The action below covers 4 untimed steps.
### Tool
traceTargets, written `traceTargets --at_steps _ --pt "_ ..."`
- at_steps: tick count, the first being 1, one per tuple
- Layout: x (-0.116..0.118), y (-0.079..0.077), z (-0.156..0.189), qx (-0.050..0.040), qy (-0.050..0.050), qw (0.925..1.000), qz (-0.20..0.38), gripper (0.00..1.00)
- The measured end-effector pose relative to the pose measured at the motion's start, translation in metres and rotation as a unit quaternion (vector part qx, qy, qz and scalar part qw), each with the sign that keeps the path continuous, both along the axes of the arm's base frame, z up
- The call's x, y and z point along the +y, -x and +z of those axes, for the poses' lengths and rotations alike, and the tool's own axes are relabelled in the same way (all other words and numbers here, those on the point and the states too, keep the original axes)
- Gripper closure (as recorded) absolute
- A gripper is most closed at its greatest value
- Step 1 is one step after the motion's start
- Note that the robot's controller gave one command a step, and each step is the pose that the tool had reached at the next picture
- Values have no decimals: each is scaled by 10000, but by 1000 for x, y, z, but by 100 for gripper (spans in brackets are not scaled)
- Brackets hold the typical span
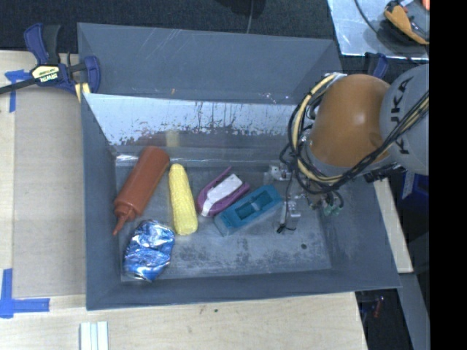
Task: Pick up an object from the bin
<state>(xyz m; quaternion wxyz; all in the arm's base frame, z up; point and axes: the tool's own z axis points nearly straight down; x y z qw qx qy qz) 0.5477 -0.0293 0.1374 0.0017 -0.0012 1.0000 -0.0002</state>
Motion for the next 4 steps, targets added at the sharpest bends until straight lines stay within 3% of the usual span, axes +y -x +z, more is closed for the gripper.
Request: traceTargets --at_steps 1,2,3,4 --pt "0 0 0 0 0 10000 0 0" --pt "40 2 -24 4 -9 9997 229 0" --pt "23 -2 -65 -54 -1 9970 -777 100" --pt "23 -2 -65 -54 -1 9970 -775 100"
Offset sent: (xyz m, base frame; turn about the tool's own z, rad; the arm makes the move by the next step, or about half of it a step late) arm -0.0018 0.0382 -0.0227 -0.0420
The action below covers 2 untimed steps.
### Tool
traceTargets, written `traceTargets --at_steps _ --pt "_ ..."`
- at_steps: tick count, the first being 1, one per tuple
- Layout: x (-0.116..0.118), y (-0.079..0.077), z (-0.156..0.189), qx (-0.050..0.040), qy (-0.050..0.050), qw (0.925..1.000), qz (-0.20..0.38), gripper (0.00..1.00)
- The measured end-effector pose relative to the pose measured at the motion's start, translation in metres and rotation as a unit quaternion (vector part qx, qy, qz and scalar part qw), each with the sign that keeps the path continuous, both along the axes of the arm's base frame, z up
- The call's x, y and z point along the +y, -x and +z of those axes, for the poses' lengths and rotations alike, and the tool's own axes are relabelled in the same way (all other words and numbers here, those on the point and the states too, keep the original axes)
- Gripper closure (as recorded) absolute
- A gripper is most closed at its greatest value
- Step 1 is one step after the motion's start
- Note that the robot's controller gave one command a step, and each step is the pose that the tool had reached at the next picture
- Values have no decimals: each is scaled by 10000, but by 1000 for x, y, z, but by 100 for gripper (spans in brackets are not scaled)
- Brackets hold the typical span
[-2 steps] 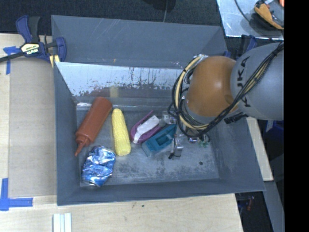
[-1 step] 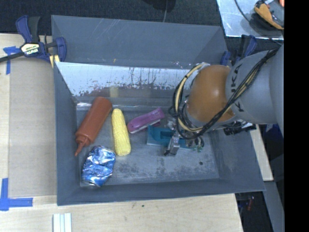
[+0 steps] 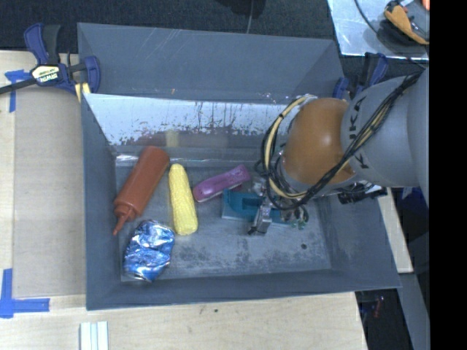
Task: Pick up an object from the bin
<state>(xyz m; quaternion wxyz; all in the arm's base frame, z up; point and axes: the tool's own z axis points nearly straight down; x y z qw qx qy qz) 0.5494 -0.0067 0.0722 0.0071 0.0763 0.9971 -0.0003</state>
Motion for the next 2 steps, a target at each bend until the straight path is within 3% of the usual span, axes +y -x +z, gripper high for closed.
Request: traceTargets --at_steps 1,2 --pt "5 3 5 7 7 10000 16 100" --pt "78 6 1 -5 -8 9985 -554 100"
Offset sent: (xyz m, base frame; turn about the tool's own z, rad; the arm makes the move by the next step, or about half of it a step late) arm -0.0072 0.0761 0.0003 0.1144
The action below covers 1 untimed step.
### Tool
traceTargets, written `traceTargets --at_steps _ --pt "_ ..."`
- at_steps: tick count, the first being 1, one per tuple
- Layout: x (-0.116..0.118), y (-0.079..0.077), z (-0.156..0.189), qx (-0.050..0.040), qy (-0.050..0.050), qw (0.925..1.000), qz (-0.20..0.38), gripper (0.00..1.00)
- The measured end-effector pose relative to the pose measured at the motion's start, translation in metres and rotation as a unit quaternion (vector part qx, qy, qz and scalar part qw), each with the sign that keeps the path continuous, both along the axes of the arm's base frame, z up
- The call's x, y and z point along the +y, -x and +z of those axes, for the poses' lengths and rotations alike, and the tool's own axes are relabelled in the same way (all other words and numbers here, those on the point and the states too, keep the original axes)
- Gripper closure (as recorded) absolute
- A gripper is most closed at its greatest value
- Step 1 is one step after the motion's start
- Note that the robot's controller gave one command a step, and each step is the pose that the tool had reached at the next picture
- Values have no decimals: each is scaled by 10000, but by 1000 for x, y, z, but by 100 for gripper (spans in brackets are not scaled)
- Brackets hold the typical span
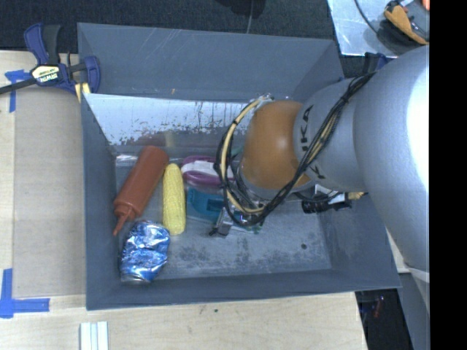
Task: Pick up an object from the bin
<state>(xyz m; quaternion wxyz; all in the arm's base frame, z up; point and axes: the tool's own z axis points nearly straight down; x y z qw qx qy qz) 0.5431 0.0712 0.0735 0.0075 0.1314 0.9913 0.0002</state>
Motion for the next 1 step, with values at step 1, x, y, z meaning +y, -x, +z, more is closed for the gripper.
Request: traceTargets --at_steps 1 --pt "-51 -16 111 58 29 9995 321 100"
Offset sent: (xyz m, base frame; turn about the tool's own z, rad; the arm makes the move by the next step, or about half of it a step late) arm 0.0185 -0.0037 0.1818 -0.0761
